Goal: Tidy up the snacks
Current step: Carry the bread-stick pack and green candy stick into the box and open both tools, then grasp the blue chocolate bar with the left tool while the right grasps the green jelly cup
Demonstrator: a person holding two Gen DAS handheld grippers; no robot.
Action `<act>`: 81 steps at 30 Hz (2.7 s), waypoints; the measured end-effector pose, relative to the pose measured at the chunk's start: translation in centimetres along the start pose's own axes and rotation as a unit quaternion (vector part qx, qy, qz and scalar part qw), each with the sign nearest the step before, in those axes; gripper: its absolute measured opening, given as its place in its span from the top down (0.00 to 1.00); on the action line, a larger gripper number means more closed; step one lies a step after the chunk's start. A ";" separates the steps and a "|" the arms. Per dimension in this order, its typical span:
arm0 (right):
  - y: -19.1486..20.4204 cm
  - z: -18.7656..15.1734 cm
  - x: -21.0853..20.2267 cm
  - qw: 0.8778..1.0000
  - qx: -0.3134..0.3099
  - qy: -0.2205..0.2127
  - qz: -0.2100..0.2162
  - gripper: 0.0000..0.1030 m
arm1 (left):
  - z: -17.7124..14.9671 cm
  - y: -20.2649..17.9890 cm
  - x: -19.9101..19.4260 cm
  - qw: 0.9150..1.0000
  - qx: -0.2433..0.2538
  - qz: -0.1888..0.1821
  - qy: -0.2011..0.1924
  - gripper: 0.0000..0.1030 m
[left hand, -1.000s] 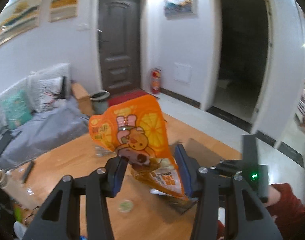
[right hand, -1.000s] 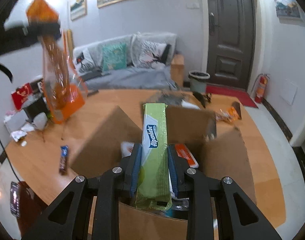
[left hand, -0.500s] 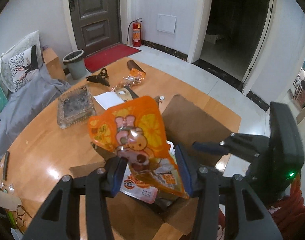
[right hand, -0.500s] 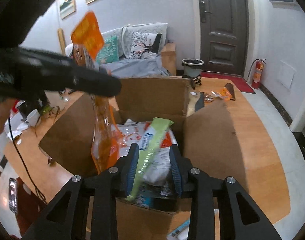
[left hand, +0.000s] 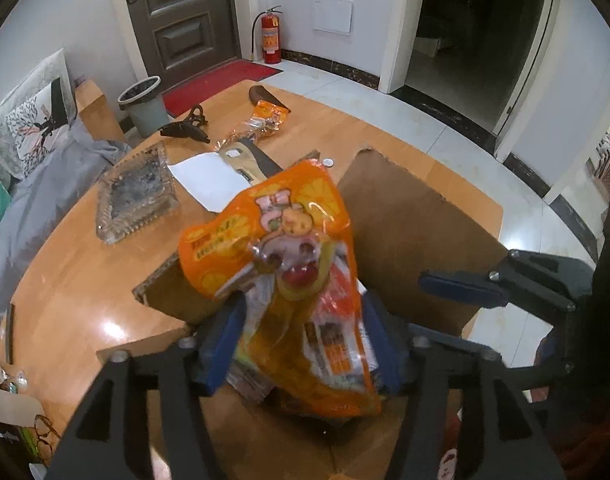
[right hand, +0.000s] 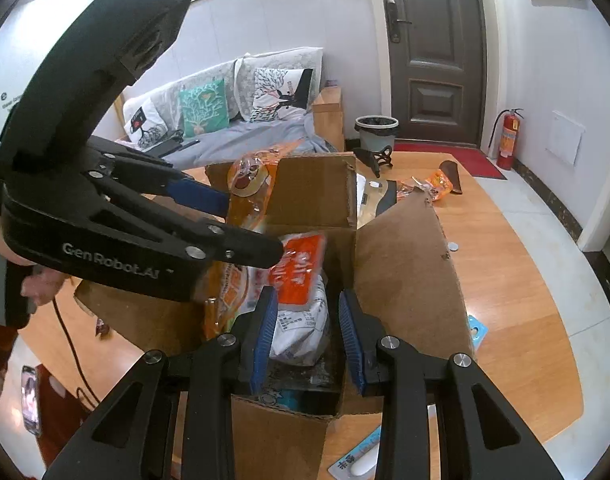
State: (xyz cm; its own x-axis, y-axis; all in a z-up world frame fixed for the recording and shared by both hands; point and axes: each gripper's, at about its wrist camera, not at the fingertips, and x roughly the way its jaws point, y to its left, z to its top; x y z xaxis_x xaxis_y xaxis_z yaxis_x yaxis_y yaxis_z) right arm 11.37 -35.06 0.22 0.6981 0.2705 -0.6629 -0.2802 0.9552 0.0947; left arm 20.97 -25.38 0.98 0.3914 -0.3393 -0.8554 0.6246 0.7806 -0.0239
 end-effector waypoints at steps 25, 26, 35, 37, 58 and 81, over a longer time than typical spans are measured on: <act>14.8 1.7 -4.2 0.981 -0.101 -0.060 0.152 0.69 | -18.8 12.6 -15.1 0.960 -0.173 0.178 -0.132 0.01; 16.2 1.3 -4.0 0.980 -0.111 -0.057 0.156 0.69 | -20.2 13.3 -14.9 0.957 -0.187 0.180 -0.127 0.01; 24.0 -4.0 2.9 0.977 -0.113 0.028 0.176 0.68 | -29.8 17.0 -8.0 0.941 -0.294 0.154 -0.064 0.01; 24.1 -5.4 5.4 0.985 -0.092 0.042 0.139 0.65 | -30.8 17.4 -5.6 0.939 -0.315 0.132 -0.051 0.07; 19.9 -6.9 16.6 0.993 -0.056 0.091 -0.058 0.48 | -29.3 17.9 0.4 0.942 -0.299 0.149 -0.033 0.81; 18.2 -1.8 21.2 0.993 -0.050 0.085 -0.071 0.60 | -30.2 18.9 -0.1 0.946 -0.290 0.134 -0.051 0.82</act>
State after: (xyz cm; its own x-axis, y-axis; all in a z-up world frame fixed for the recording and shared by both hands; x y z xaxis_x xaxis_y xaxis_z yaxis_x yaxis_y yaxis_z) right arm 19.89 -12.16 -13.49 0.6161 0.1009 -0.7812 -0.2570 0.9632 -0.0783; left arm 12.36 5.29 -15.02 0.5645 -0.1132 -0.8176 0.0291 0.9927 -0.1173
